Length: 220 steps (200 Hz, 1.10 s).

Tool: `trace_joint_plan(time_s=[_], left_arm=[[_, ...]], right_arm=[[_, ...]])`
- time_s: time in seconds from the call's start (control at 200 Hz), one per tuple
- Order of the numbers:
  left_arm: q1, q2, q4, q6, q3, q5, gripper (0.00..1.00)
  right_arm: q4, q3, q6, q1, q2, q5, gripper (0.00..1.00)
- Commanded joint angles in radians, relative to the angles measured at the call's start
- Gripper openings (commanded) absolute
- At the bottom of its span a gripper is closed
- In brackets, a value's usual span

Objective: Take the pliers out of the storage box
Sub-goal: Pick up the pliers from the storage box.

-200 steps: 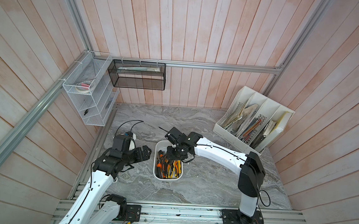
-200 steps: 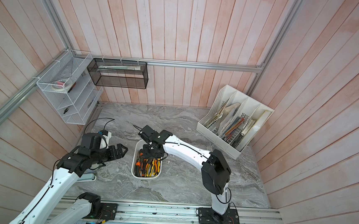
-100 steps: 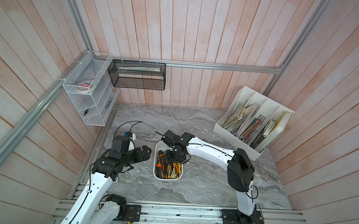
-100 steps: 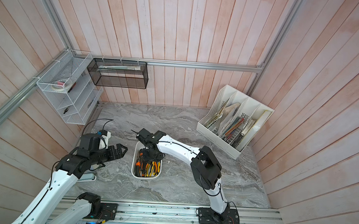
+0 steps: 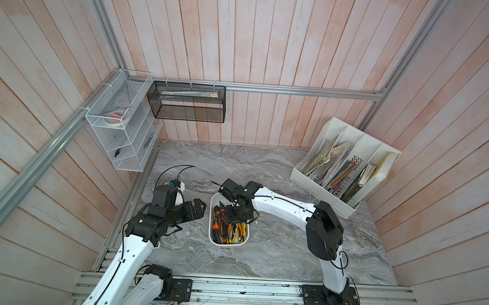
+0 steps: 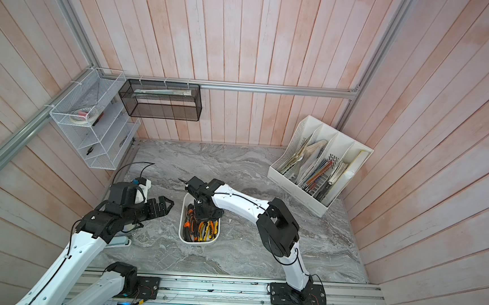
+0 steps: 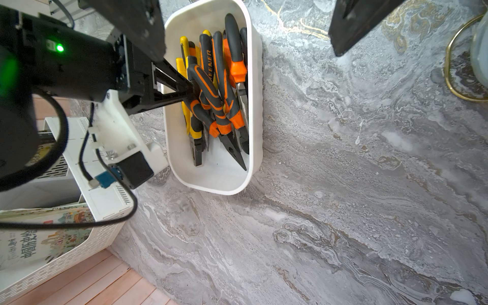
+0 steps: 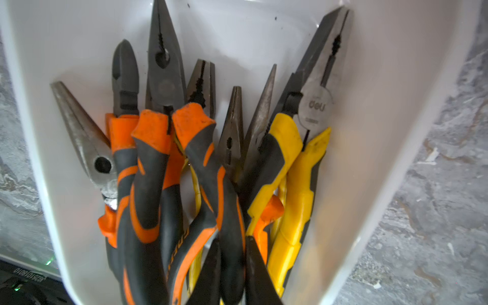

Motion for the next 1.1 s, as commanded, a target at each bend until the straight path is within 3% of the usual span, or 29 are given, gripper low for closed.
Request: trace_joint_plan(time_s=[0.0,0.39,0.69,0.91,1.095], left_arm=[[-0.004,-0.007,0.021,0.015,-0.015,-0.006,1.00],[-0.004,-0.008,0.020,0.011,-0.016,-0.010,1.00],[-0.007,-0.004,0.026,0.009,-0.018,-0.005,1.00],[-0.009,-0.004,0.030,0.009,-0.022,0.003,1.00],[-0.009,0.003,0.033,0.009,-0.023,0.006,1.00]], right_arm=[[0.006,-0.021,0.000,0.012,-0.024,0.000,0.02],[0.141,-0.182,0.072,0.012,-0.271,0.158,0.00],[0.241,-0.540,0.206,-0.017,-0.595,0.376,0.00],[0.407,-0.848,0.158,-0.165,-0.783,0.306,0.00],[0.507,-0.962,0.097,-0.242,-0.815,0.251,0.00]])
